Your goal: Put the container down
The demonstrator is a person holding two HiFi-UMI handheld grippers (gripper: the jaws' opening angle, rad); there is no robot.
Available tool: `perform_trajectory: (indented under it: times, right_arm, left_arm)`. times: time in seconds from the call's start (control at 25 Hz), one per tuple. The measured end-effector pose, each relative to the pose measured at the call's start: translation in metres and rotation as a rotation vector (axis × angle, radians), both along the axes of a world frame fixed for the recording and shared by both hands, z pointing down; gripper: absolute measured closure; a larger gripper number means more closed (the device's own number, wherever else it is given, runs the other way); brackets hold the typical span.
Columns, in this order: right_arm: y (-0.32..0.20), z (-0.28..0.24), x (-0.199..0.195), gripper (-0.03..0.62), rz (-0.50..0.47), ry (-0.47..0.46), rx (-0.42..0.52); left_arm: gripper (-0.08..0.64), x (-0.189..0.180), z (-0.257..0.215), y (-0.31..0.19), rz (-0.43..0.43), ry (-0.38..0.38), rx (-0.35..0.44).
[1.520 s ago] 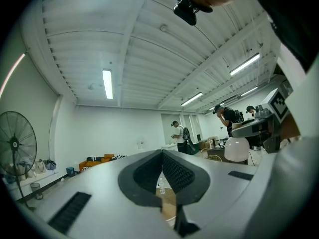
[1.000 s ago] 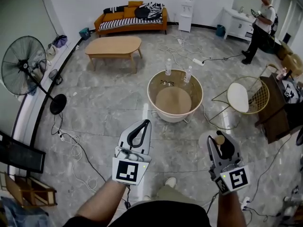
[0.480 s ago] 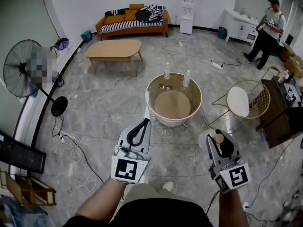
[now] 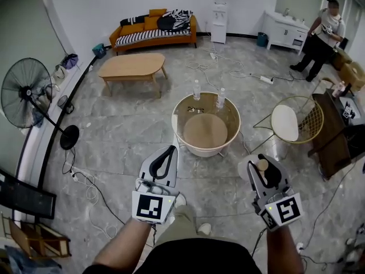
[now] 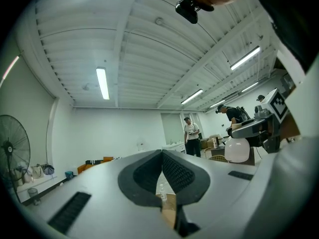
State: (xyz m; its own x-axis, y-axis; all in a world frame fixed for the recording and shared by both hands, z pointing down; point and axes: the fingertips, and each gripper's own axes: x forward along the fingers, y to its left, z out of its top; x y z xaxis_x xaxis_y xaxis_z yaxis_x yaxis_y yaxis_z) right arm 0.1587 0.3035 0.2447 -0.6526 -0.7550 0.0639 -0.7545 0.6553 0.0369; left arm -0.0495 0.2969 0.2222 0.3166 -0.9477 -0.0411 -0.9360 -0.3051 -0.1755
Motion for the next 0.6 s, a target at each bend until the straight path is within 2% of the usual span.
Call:
perform_trajectory:
  times: [0.24,0.6]
  right_arm:
    - [-0.021,-0.006,-0.010,0.445,0.013,-0.033,0.002]
    - [-0.061,0.001,-0.007,0.445,0.068,0.003,0.019]
  left_arm:
    - [0.545,0.003,0.005,-0.025,0.034,-0.005,0.001]
    - [0.545,-0.006,0.009,-0.066,0.035,0.011,-0.001]
